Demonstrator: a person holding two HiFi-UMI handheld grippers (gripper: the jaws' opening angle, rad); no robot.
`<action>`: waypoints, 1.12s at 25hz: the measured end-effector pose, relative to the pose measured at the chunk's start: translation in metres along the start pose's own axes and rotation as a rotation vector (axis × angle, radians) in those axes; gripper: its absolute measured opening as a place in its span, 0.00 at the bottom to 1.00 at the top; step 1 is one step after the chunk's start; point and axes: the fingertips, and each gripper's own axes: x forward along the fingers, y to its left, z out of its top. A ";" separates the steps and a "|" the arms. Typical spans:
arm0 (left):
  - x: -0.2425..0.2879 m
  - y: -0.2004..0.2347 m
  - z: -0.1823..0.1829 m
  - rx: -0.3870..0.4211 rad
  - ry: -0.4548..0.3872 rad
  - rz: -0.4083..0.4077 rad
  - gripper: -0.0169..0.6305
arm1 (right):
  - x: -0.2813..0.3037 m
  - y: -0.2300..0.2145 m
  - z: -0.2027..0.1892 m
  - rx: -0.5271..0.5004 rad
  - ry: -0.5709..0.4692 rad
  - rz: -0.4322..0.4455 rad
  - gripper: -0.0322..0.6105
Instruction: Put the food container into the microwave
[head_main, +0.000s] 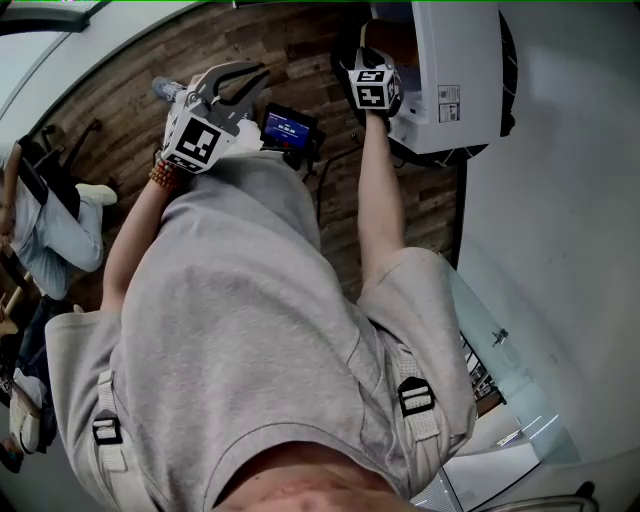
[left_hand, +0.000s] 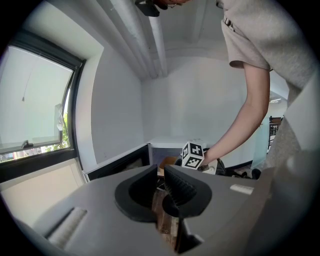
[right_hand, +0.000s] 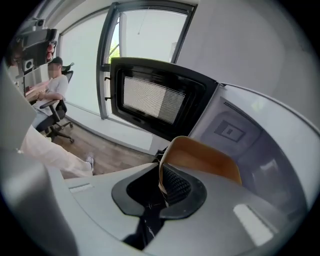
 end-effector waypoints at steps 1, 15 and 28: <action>-0.001 0.001 0.000 0.000 0.002 0.000 0.09 | 0.001 -0.004 0.000 0.013 0.001 -0.014 0.11; -0.007 0.006 -0.006 0.004 0.025 0.021 0.09 | 0.021 -0.052 -0.017 0.100 0.064 -0.182 0.11; -0.011 0.010 -0.009 0.007 0.044 0.038 0.09 | 0.029 -0.081 -0.036 0.194 0.110 -0.265 0.11</action>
